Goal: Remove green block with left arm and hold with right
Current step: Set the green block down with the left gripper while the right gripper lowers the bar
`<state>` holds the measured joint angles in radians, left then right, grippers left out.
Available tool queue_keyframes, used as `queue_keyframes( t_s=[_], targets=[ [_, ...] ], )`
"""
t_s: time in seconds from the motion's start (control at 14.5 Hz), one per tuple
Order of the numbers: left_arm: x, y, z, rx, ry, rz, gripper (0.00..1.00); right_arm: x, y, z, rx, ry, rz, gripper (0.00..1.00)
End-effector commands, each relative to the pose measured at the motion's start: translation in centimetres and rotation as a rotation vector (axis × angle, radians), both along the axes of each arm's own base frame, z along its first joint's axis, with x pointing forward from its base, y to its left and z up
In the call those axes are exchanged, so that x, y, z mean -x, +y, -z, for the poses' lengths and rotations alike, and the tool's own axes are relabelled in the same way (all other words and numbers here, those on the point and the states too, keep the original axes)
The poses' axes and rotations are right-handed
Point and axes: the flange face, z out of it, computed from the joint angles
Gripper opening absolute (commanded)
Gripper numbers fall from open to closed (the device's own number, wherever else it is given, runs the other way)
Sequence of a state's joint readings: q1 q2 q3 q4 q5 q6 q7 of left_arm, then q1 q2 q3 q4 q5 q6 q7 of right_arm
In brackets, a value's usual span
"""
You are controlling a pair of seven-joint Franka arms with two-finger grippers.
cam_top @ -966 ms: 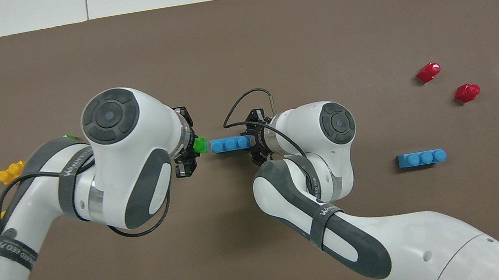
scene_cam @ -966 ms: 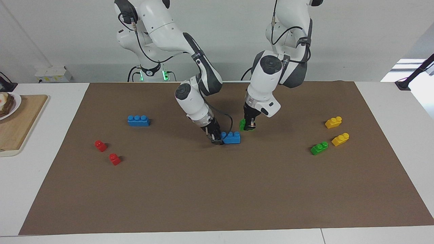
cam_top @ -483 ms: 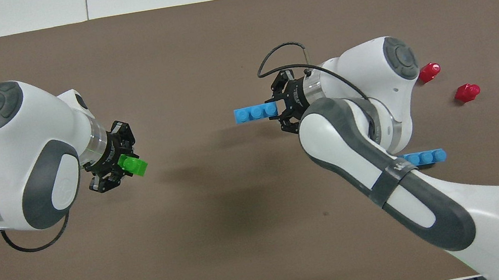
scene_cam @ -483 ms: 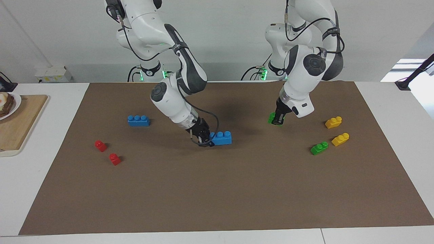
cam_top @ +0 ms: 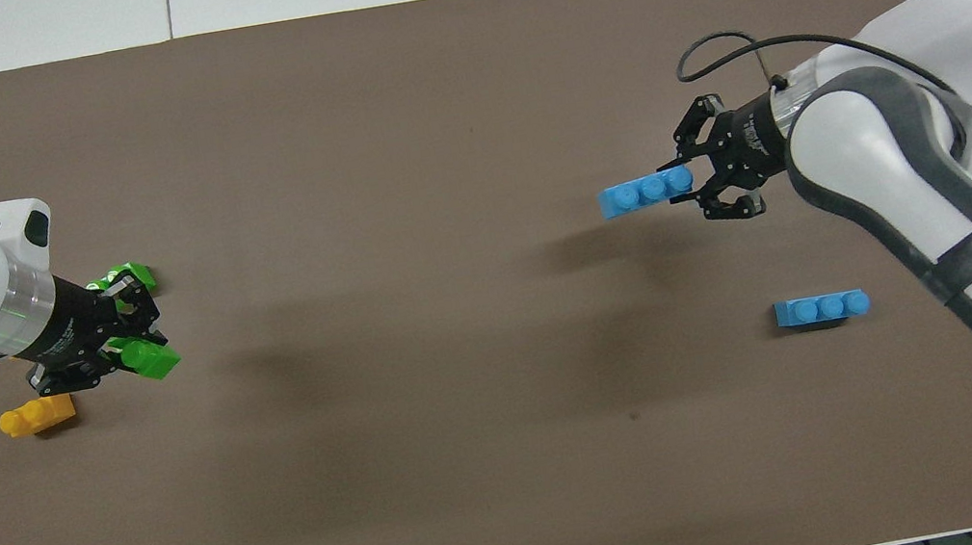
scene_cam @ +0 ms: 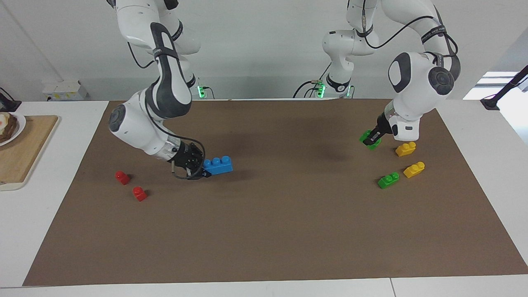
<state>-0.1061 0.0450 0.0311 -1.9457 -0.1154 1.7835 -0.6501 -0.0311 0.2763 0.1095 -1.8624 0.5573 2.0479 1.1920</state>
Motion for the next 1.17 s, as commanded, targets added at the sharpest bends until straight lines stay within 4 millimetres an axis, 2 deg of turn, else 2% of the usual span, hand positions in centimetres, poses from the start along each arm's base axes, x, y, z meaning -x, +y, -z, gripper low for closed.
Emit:
queue_keyframes(
  t_s=[0.0,0.14,0.28,0.34,0.48,0.62,0.76,0.9,1.1],
  targets=[
    [1.2,0.6,0.6,0.041,-0.025,0.16,0.04,1.5,-6.1,0.8,0.022,0.01,0.002,0.0],
    [1.8,0.9,1.7,0.057,-0.054,0.27,0.04,2.2,-10.5,1.4,0.045,0.012,0.035,0.0],
    [2.7,2.8,2.7,0.103,-0.078,0.483,0.05,3.3,-14.5,2.7,0.056,0.025,0.082,0.0],
    [2.9,3.1,3.0,0.119,-0.09,0.581,0.07,3.8,-15.3,3.4,0.06,0.014,0.065,0.0],
    [3.5,5.1,4.0,0.114,-0.114,0.572,0.07,4.3,-15.6,5.1,0.07,0.013,0.075,0.0],
    [3.9,5.6,5.3,0.084,-0.112,0.604,0.07,4.5,-15.7,7.3,0.087,0.01,0.094,0.0],
    [3.7,6.1,6.9,0.037,-0.09,0.684,0.07,4.3,-14.8,8.7,0.087,0.011,0.105,0.0],
    [3.7,6.9,8.2,0.023,-0.123,0.667,0.07,3.9,-12.3,9.2,0.084,0.003,0.084,0.0],
    [4.4,7.2,9.7,0.012,-0.14,0.641,0.08,3.8,-11.3,10.0,0.078,-0.006,0.094,0.0]
  ],
)
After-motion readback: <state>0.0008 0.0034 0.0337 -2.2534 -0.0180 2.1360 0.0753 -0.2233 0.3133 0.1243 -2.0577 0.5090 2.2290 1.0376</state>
